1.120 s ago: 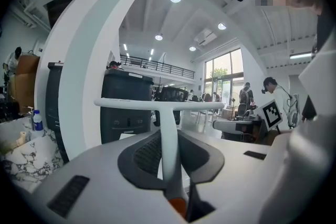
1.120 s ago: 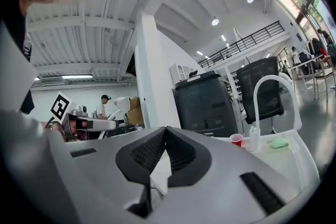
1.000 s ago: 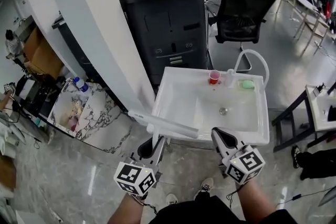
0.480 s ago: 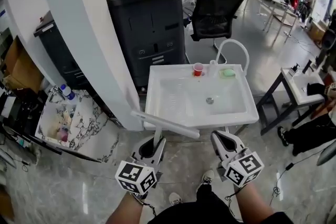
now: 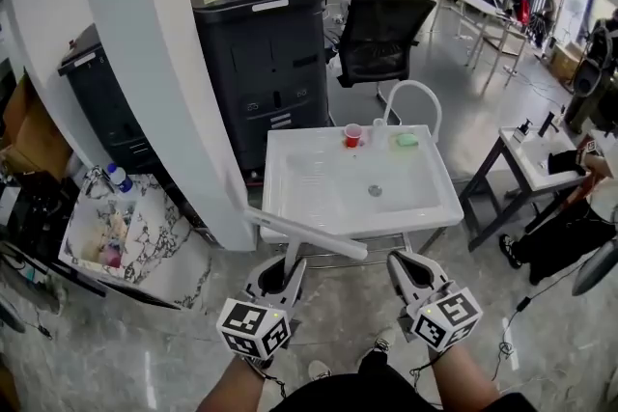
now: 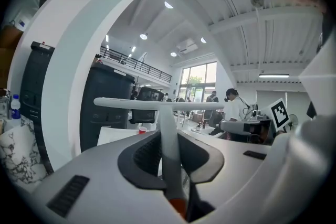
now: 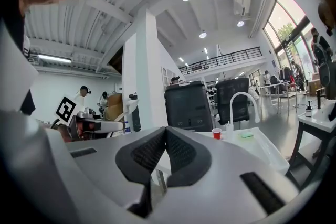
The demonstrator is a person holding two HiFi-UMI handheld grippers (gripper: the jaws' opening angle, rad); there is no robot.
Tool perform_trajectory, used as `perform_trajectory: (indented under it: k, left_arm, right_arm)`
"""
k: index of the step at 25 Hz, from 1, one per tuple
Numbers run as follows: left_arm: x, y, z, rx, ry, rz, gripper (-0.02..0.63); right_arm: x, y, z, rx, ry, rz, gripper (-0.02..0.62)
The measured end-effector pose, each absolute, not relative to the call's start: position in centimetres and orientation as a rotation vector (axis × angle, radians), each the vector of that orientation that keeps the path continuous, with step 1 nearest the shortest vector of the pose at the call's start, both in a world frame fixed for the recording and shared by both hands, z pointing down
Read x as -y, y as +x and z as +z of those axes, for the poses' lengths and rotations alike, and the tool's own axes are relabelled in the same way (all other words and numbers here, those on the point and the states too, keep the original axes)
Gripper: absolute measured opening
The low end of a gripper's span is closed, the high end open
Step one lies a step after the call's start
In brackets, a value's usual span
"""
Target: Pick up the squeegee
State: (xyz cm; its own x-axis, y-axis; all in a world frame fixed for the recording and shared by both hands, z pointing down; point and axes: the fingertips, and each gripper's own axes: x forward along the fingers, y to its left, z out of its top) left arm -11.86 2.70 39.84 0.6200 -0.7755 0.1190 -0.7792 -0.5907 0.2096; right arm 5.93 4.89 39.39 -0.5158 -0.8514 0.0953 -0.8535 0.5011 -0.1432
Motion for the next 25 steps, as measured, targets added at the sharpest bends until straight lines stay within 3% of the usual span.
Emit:
perform_trajectory:
  k: [25]
  left_arm:
    - [-5.2, -11.8, 39.3, 1.280, 2.619, 0.055, 0.078]
  right_arm:
    - [-7.3, 5.6, 39.0, 2.732, 1.527, 0.259, 0.017]
